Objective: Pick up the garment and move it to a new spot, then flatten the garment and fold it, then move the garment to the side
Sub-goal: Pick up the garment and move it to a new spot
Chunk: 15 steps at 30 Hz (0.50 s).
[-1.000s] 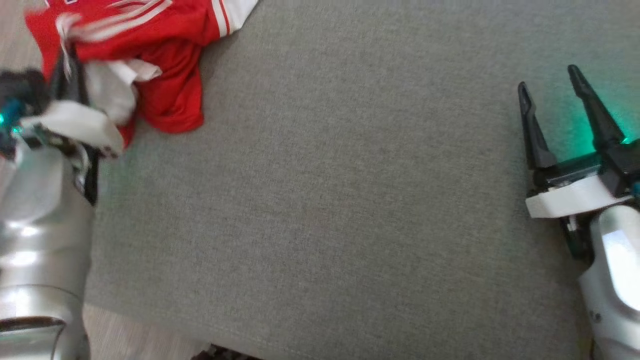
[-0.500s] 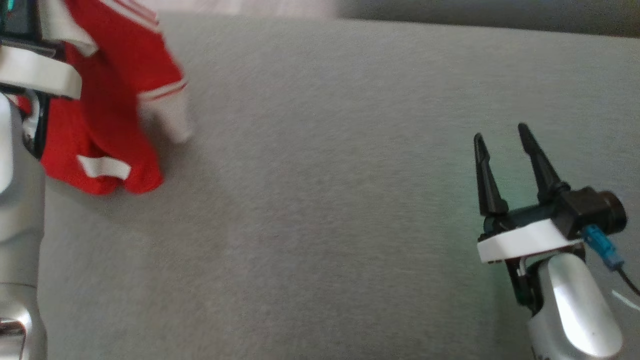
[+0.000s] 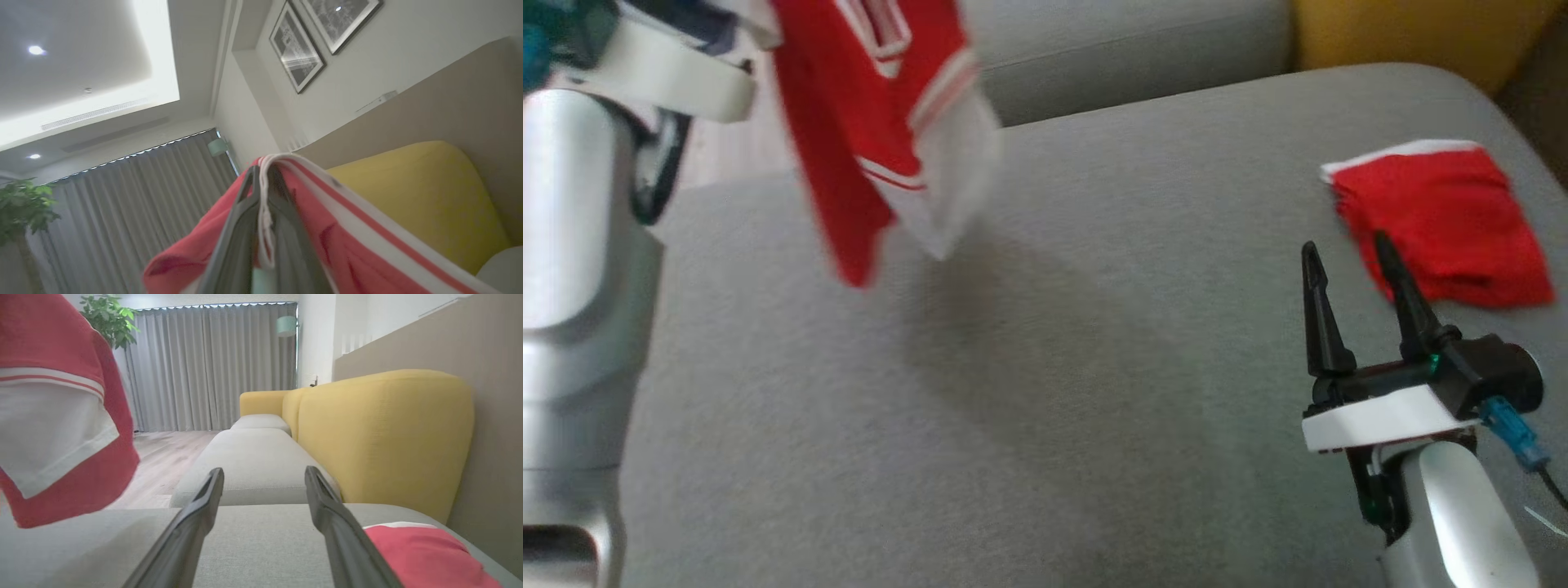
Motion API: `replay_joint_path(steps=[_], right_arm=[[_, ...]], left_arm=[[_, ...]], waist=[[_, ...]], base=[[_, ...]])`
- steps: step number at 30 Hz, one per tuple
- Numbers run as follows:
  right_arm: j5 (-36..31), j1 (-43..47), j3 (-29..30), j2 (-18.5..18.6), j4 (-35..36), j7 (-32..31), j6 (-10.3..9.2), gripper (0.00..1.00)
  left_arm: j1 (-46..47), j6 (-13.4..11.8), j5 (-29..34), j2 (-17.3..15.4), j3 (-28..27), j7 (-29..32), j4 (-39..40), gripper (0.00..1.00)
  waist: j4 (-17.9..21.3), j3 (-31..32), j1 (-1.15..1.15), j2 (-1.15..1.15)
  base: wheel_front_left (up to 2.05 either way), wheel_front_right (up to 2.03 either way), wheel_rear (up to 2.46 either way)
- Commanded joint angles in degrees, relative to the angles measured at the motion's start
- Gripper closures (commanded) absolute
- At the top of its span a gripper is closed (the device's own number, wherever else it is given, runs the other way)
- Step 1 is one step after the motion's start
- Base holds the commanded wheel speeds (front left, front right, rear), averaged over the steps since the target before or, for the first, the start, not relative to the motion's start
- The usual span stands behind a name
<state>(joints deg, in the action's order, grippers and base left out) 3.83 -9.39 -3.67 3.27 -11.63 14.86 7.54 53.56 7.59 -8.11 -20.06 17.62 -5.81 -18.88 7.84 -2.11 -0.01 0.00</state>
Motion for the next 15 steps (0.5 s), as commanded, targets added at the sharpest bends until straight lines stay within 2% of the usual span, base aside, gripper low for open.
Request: replay_joint_path(steps=[1,7,12,13,14,15], right_arm=[[0.68,-1.40,-1.55,-0.37,2.31,0.14,-0.05,0.00],[2.03,-2.85,-2.17,-0.38,3.23,0.14,-0.05,0.00],[3.02,-4.32,-3.41,-0.38,3.02,0.14,-0.05,0.00],[3.25,-4.56,-3.59,-0.38,2.90,0.14,-0.05,0.00],[3.46,-4.76,-3.73,-0.38,2.81,0.14,-0.05,0.00],[3.59,-4.95,-3.86,-0.38,2.62,0.14,-0.05,0.00]], left_arm=[[1.57,-0.12,-1.43,-1.30,-0.48,0.80,2.51,1.00],[-3.35,-0.11,-4.57,1.41,6.71,0.65,1.50,1.00],[-8.97,-0.11,-6.99,4.14,13.00,-3.12,-8.04,0.98],[-9.73,-0.11,-7.44,4.69,13.46,-4.65,-10.37,0.64],[-10.34,-0.11,-7.81,5.23,13.83,-5.70,-12.78,0.52],[-10.79,-0.17,-8.10,5.88,13.79,-6.71,-15.03,0.00]], waist=[[3.59,0.07,0.01,0.00],[5.08,-6.20,0.01,0.00],[5.48,-11.99,0.01,0.00],[5.47,-12.93,0.01,0.00],[5.42,-13.92,0.01,0.00],[5.32,-14.70,0.01,0.00]], base=[[0.00,0.00,0.00],[0.00,0.00,0.00],[0.00,0.00,0.00],[0.00,0.00,0.00],[0.00,0.00,0.00],[0.00,0.00,0.00]])
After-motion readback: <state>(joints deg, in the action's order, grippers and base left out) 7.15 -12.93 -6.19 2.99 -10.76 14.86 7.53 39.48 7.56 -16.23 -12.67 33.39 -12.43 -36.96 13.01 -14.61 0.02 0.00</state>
